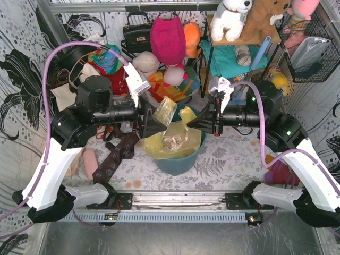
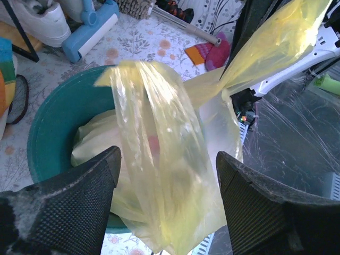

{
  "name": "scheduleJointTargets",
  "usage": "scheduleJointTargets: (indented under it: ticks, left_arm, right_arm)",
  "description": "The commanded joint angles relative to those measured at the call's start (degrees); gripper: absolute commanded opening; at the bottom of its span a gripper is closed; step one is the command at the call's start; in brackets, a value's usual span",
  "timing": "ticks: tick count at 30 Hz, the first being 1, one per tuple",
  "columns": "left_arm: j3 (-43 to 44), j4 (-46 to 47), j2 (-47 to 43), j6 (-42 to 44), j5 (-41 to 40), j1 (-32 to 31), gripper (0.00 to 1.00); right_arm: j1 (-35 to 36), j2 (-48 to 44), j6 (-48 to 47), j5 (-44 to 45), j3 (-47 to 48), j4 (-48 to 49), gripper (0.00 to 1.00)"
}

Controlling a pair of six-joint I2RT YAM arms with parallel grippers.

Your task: Tie the trash bag

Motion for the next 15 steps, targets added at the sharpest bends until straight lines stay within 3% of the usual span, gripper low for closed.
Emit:
scheduleJointTargets:
  ticks: [1,4,9,15]
  left_arm:
    - [4.36,-2.8,0.79,-1.02,-2.64,-0.11,0.79]
    - [6.76,-2.05,1.13,-3.69,-4.57,-0.12,0.74]
    - [12.56,-2.7,4.53,-7.53,-5.76,-1.35,0.67]
    - [19.14,-6.72,7.55,-8.22,-16.12,-6.25,0.67]
  right_arm:
    - [0.31,2.1,-8.26,4.88,7.42,-15.37,0.0]
    - [0.31,3.16,-9.67,8.28,10.2,-19.96,0.0]
    - [0.31,5.29,-10.32,5.92,10.87,-21.67,0.0]
    - [0.31,6.27,-12.06,5.68,12.11,-23.96,0.0]
